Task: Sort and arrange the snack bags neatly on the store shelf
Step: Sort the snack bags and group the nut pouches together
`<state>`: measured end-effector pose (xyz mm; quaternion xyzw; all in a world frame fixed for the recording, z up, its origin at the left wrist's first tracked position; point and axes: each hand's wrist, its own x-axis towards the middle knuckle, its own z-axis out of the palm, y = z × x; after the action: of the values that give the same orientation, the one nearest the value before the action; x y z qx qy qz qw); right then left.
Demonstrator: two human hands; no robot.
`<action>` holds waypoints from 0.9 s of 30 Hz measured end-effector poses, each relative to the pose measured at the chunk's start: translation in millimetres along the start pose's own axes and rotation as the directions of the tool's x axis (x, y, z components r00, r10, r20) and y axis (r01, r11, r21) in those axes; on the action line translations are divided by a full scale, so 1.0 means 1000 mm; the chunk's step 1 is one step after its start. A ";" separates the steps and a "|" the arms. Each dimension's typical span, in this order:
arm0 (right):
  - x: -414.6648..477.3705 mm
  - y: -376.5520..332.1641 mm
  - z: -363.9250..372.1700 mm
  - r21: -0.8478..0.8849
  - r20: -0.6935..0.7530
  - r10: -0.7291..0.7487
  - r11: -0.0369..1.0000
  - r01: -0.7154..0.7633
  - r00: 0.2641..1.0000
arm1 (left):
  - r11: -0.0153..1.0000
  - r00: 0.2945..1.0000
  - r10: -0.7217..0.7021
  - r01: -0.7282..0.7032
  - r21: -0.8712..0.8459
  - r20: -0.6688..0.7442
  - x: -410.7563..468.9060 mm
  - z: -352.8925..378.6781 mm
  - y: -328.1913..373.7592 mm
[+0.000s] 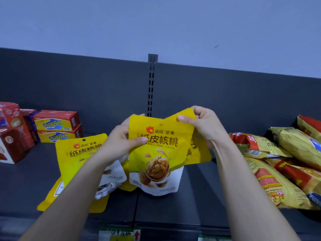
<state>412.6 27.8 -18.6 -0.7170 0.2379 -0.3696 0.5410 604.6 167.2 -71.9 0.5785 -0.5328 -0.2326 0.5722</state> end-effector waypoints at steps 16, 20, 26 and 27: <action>-0.005 0.016 -0.009 -0.214 -0.066 0.004 0.977 -0.018 0.998 | 0.963 0.937 -0.045 -0.052 -0.264 -0.347 0.003 0.016 -0.009; -0.003 0.020 -0.002 -0.210 -0.107 -0.108 0.974 0.084 0.988 | 0.986 0.966 0.013 -0.055 -0.155 -0.258 0.008 0.018 -0.002; -0.002 0.012 -0.012 -0.101 -0.122 -0.049 0.994 0.037 0.991 | 0.998 0.963 0.031 -0.045 -0.047 -0.268 0.025 0.025 -0.004; -0.003 0.013 -0.013 -0.107 -0.099 -0.049 0.994 0.038 0.994 | 0.999 0.961 0.022 -0.034 -0.037 -0.277 0.027 0.029 -0.007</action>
<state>401.7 18.3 -29.7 -0.7297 0.2684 -0.4042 0.4818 590.2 130.3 -75.6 0.5857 -0.4510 -0.1526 0.6560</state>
